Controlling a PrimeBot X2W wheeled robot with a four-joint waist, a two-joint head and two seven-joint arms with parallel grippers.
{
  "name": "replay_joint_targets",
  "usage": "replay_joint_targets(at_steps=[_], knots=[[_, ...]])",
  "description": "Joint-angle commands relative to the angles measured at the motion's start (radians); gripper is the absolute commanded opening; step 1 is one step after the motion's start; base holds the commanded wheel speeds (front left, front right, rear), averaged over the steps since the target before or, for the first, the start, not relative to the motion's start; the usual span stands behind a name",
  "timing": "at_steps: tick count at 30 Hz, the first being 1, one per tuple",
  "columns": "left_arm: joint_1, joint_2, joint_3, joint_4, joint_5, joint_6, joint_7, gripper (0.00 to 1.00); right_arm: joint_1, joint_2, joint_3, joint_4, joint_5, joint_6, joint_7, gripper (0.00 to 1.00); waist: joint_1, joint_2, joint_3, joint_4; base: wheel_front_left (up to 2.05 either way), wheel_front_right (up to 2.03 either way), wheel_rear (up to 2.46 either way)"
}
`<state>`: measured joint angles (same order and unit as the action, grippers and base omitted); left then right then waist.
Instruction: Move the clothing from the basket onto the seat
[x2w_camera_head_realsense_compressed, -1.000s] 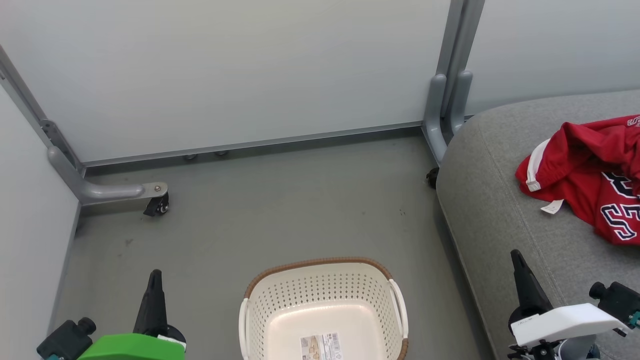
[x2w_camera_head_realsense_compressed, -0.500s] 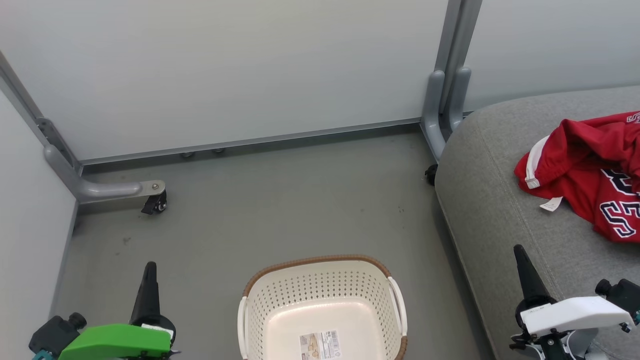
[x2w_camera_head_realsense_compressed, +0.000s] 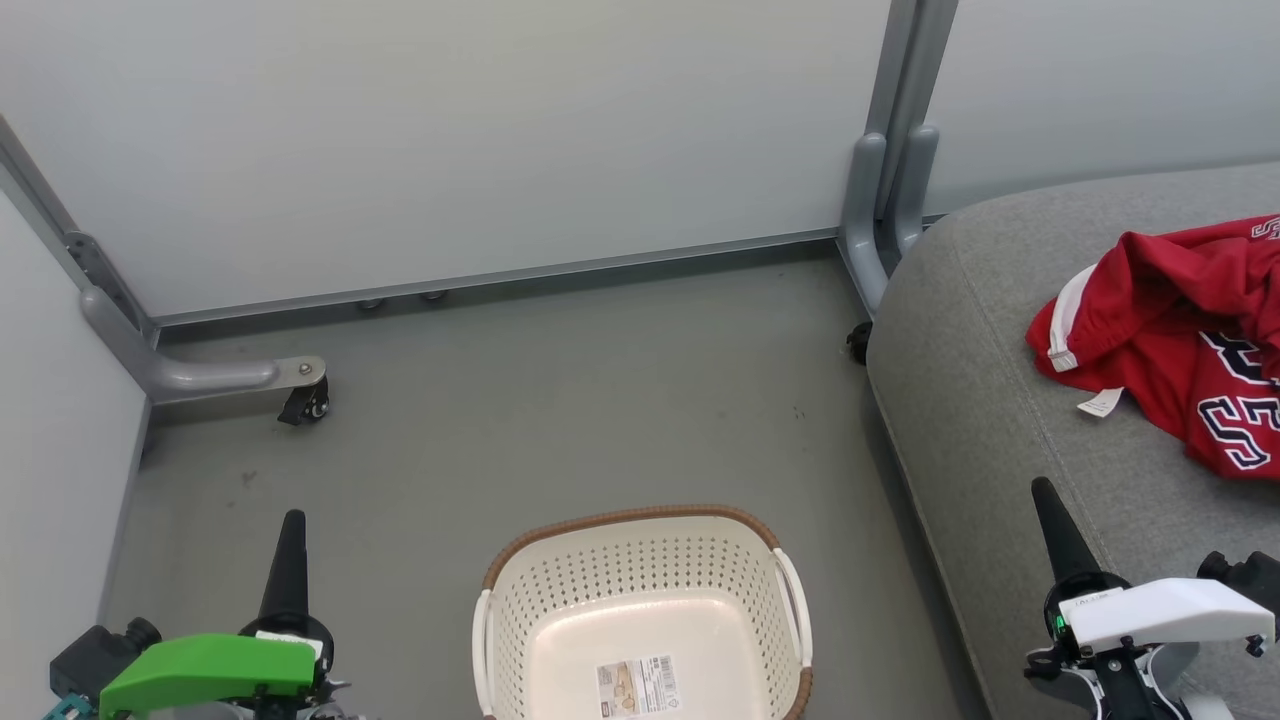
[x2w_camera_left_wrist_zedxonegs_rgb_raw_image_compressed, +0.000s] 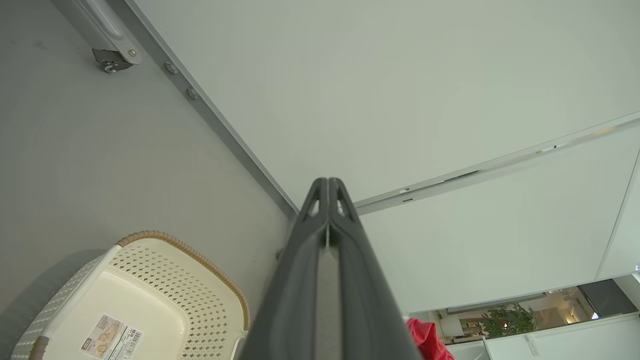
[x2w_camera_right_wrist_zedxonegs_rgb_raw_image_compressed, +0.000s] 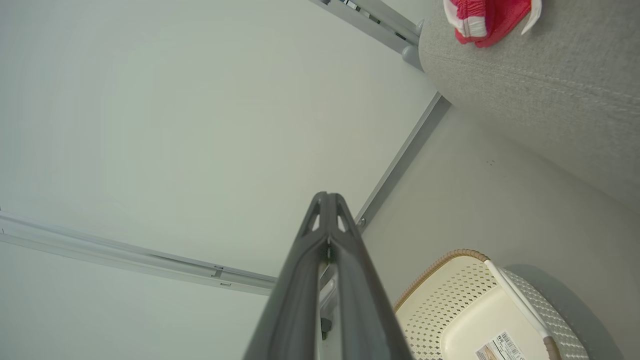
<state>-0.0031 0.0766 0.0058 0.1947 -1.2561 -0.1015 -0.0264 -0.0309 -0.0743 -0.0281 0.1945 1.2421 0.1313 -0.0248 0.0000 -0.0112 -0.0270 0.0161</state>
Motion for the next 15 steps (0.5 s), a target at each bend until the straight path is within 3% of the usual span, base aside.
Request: replay_joint_targets(at_steps=[1, 15], knots=[[-0.032, 0.007, 0.008, -0.004, -0.027, -0.005, 0.007, 0.0, -0.019, -0.006, -0.006, -0.002, 0.025, -0.001, 0.008, 0.0, 0.0, 0.0068, 0.001, 0.0, 0.0, 0.0, 0.0], [-0.058, 0.006, 0.029, 0.014, -0.146, -0.015, 0.042, 0.0, -0.04, -0.005, -0.021, 0.015, 0.148, -0.001, 0.042, 0.0, 0.0, 0.008, 0.009, -0.005, 0.0, 0.0, 0.0]])
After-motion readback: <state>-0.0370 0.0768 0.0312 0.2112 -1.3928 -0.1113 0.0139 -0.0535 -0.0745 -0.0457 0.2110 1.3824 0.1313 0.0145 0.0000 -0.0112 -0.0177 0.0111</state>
